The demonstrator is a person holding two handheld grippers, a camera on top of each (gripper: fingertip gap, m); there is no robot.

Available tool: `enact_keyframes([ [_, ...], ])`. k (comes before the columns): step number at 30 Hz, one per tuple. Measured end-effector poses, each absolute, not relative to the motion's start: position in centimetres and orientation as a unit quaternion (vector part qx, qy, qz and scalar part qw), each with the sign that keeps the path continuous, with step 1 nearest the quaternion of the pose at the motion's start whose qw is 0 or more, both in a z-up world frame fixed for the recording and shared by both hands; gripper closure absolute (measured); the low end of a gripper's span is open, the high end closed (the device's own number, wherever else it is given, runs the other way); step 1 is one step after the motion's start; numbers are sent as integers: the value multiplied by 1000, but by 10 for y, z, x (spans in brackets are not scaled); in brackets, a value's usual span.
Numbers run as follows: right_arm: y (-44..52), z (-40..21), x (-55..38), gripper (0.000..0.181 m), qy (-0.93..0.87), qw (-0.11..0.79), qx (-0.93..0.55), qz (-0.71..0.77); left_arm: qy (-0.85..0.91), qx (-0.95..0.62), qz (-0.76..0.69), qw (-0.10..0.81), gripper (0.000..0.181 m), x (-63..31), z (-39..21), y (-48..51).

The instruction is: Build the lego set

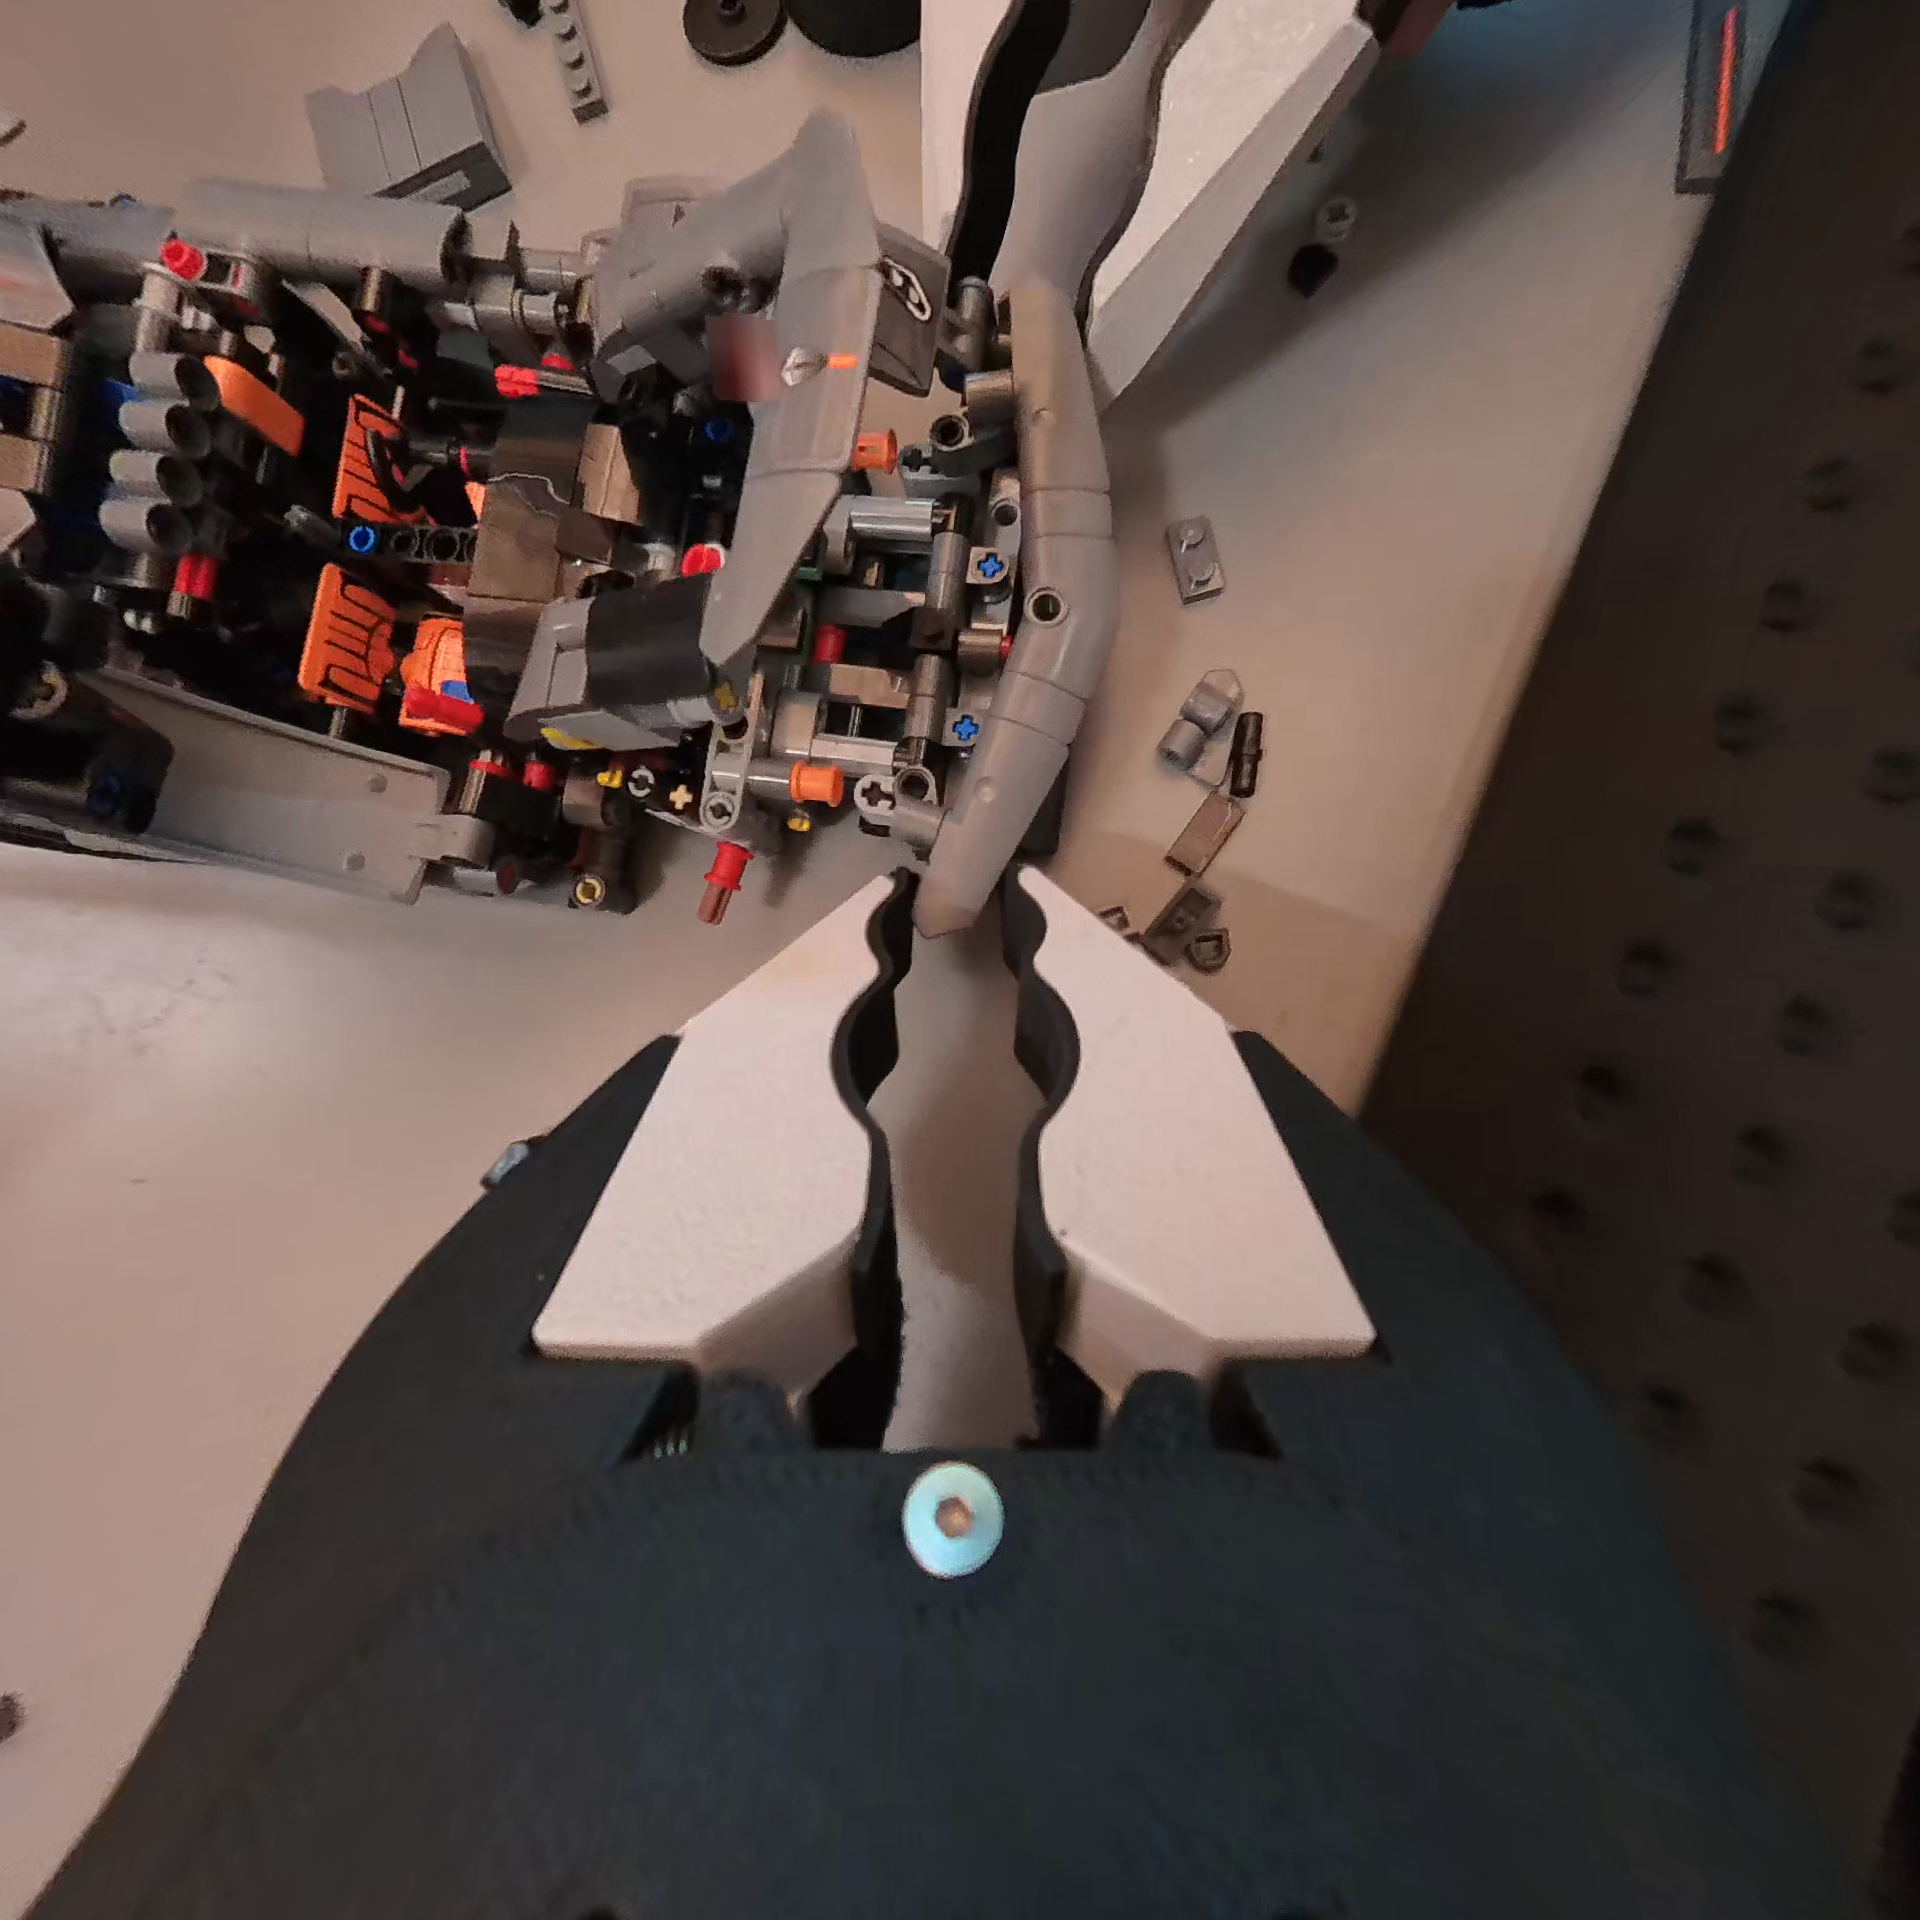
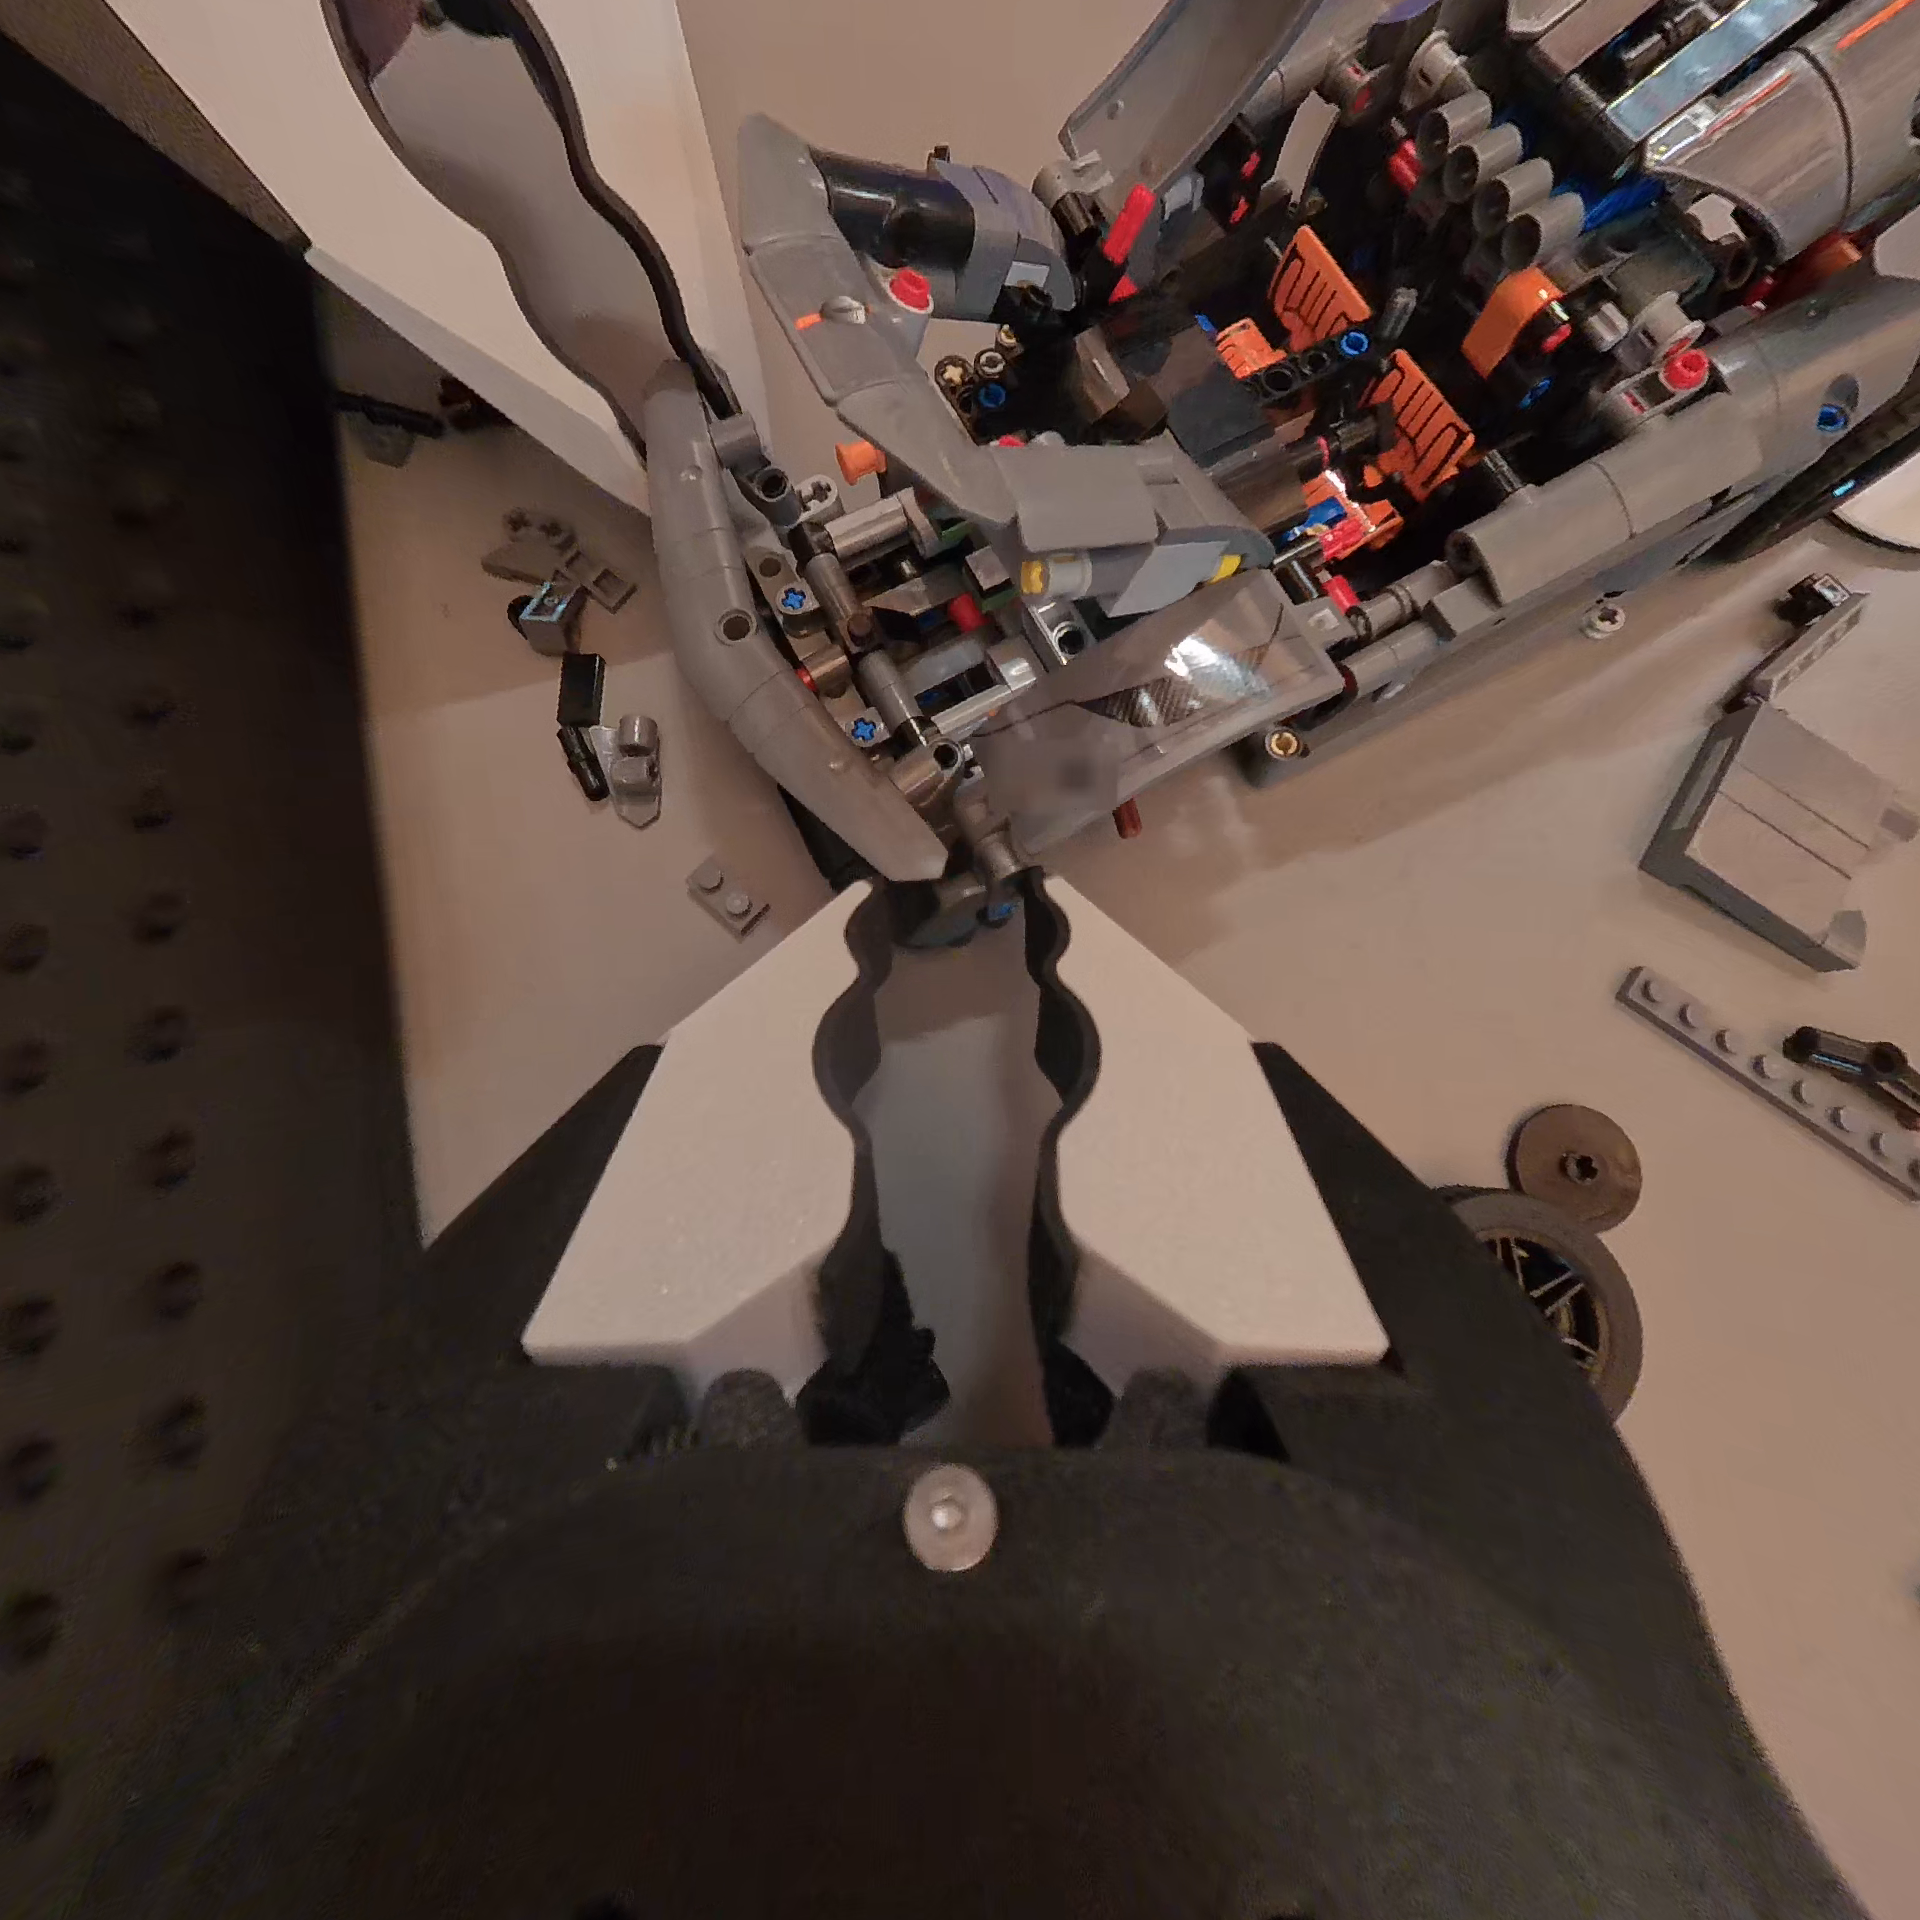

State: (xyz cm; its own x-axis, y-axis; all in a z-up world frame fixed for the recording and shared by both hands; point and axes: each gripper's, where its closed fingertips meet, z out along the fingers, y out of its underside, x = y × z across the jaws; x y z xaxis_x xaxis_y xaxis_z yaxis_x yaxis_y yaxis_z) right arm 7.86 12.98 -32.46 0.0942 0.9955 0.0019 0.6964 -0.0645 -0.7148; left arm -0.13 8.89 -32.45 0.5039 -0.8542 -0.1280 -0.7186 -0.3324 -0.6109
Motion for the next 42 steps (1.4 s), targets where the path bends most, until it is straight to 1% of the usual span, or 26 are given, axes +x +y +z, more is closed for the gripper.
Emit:
enact_keyframes([
  [10,131,-316,83,160,-612,295,-678,281,502,-799,-100,317,169,-3,-323,89],
  [14,131,-319,84,155,-620,292,-677,268,507,-793,-94,325,164,0,-324,90],
  [19,128,-311,83,150,-627,312,-661,267,513,-789,-81,328,164,-1,-326,91],
  [26,126,-310,80,142,-626,310,-660,278,525,-778,-81,335,162,3,-327,91],
  [30,127,-304,82,147,-633,326,-650,268,539,-770,-65,334,162,1,-327,90],
  [33,120,-286,81,155,-643,358,-617,280,544,-763,-60,343,165,1,-321,90],
  [35,112,-277,77,155,-654,379,-590,283,548,-760,-57,345,164,1,-317,89],
  [38,107,-289,72,150,-668,356,-594,273,547,-759,-65,347,164,2,-315,88],
  [42,110,-309,71,153,-686,330,-607,228,555,-754,-59,346,165,2,-317,87],
])
